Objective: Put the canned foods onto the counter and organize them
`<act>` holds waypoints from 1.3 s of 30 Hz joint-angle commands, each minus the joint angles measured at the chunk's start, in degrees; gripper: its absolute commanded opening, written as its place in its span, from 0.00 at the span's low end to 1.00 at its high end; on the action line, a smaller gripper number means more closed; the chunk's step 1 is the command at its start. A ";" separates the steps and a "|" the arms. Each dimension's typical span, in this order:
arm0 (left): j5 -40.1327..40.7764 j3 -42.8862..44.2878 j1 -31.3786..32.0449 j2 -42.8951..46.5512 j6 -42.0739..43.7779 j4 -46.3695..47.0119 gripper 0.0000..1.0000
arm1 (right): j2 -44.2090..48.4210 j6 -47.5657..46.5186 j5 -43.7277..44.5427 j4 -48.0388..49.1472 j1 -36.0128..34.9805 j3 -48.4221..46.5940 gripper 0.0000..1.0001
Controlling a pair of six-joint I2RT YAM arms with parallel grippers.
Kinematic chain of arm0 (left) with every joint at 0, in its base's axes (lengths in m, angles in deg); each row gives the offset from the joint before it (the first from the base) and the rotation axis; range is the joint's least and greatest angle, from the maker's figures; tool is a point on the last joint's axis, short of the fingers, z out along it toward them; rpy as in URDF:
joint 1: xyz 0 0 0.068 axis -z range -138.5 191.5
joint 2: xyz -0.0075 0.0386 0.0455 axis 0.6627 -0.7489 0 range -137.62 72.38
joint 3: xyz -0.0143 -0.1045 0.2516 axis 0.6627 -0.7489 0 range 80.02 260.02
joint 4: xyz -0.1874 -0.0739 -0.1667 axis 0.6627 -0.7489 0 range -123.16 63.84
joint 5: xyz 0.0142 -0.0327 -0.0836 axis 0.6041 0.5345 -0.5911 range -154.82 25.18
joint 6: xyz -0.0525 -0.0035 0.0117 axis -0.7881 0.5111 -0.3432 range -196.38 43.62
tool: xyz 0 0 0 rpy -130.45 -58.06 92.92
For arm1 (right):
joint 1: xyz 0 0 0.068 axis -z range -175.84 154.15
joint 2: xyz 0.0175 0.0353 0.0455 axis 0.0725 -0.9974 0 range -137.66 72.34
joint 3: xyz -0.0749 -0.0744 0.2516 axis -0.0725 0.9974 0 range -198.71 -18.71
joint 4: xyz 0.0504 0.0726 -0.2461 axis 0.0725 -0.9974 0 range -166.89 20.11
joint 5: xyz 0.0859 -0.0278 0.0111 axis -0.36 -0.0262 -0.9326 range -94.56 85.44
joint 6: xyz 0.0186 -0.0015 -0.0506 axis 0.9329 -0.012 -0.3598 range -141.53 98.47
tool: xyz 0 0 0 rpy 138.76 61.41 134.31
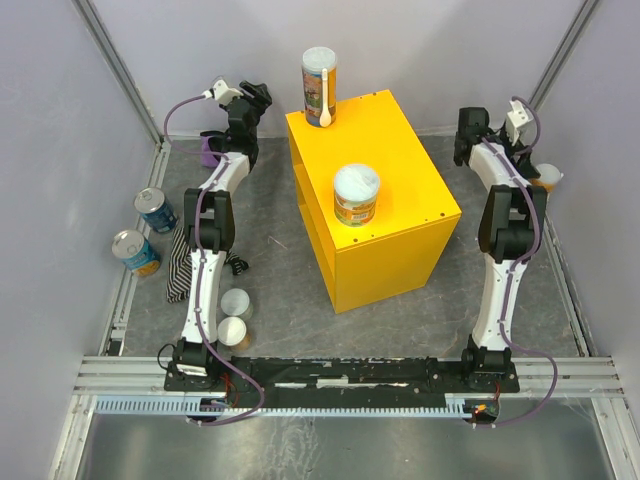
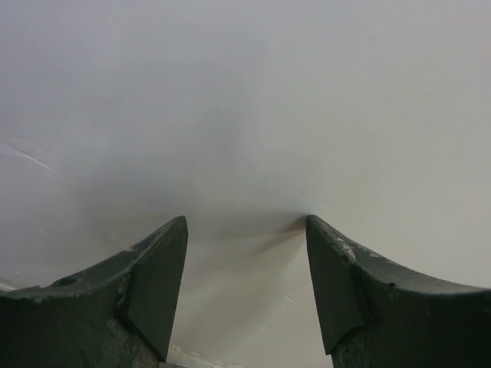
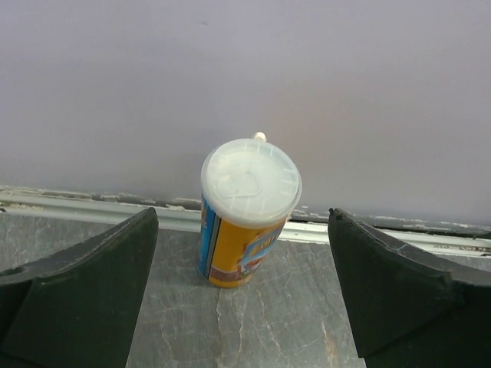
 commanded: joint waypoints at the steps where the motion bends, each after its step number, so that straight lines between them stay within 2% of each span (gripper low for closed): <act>1: 0.07 4.13 0.05 -2.24 -1.51 1.85 0.70 | 0.63 -1.84 4.24 -0.21 1.37 -4.05 0.99; 4: 0.23 4.36 -0.03 -2.38 -1.29 1.80 0.70 | -0.33 -12.36 7.11 10.49 1.79 -3.56 0.99; 8: 0.31 4.01 -0.07 -2.25 -1.13 1.70 0.70 | 2.47 -34.29 6.82 40.79 2.69 6.81 0.99; 10: 0.51 4.13 -0.12 -2.29 -1.14 1.71 0.70 | 1.37 -46.53 7.29 54.04 2.83 8.62 0.98; 13: 0.51 4.36 -0.32 -2.34 -0.97 1.71 0.70 | -1.94 -72.86 8.36 85.95 3.73 10.21 0.98; 16: 0.31 4.04 -0.32 -2.34 -1.05 1.50 0.70 | -8.60 -97.88 9.64 107.09 4.66 3.80 1.00; 19: 0.41 4.14 -0.28 -2.55 -1.22 1.42 0.70 | -11.05 -102.38 10.69 109.78 4.86 -1.14 1.00; 23: 0.47 4.66 -0.27 -2.78 -1.32 1.21 0.70 | -9.28 -99.02 11.45 108.62 4.72 1.07 1.00; 35: 0.16 5.04 -0.17 -2.87 -1.57 0.74 0.70 | -9.57 -98.27 18.32 109.62 4.16 1.23 1.00; 39: -0.01 5.20 -0.12 -2.95 -1.49 0.67 0.70 | -11.09 -98.27 18.38 109.56 3.33 -1.77 1.00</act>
